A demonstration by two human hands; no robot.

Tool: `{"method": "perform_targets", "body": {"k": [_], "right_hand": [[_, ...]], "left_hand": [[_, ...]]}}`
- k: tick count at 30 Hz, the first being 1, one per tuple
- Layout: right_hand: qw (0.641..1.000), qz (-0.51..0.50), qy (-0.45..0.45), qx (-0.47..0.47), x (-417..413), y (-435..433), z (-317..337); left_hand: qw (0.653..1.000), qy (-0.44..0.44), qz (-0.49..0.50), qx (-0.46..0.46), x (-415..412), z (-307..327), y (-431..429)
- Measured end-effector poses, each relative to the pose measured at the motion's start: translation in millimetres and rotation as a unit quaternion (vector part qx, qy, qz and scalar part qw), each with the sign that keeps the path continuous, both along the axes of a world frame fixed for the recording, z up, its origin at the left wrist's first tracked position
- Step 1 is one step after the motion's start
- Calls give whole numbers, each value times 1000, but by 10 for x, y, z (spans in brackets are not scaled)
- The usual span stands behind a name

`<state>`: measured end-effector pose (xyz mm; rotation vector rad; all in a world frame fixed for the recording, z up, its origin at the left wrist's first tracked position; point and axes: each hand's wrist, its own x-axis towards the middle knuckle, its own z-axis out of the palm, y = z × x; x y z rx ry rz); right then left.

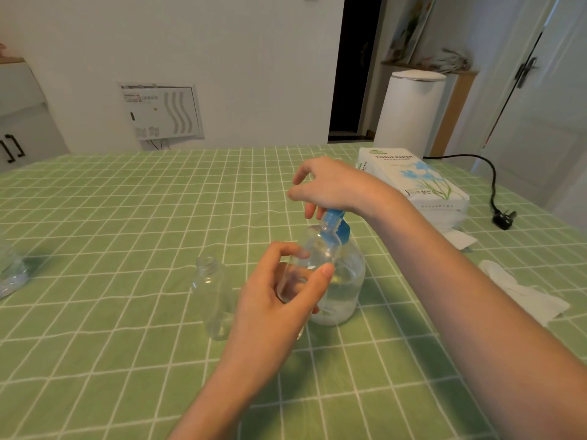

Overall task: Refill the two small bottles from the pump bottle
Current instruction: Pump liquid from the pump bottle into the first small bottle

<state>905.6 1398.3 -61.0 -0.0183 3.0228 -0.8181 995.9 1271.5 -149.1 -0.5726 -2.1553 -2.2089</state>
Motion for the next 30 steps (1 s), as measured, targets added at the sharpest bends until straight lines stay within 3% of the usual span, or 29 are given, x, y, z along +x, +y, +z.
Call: {"method": "perform_targets", "body": {"k": [14, 22, 30], "right_hand": [[999, -10, -17, -32, 20, -9, -105], [1000, -8, 3, 20, 13, 4, 15], [1000, -5, -13, -23, 24, 8, -25]], "left_hand": [[1000, -7, 0, 8, -3, -46, 5], [1000, 8, 1, -11, -8, -25, -4], [1000, 8, -1, 0, 3, -21, 2]]}}
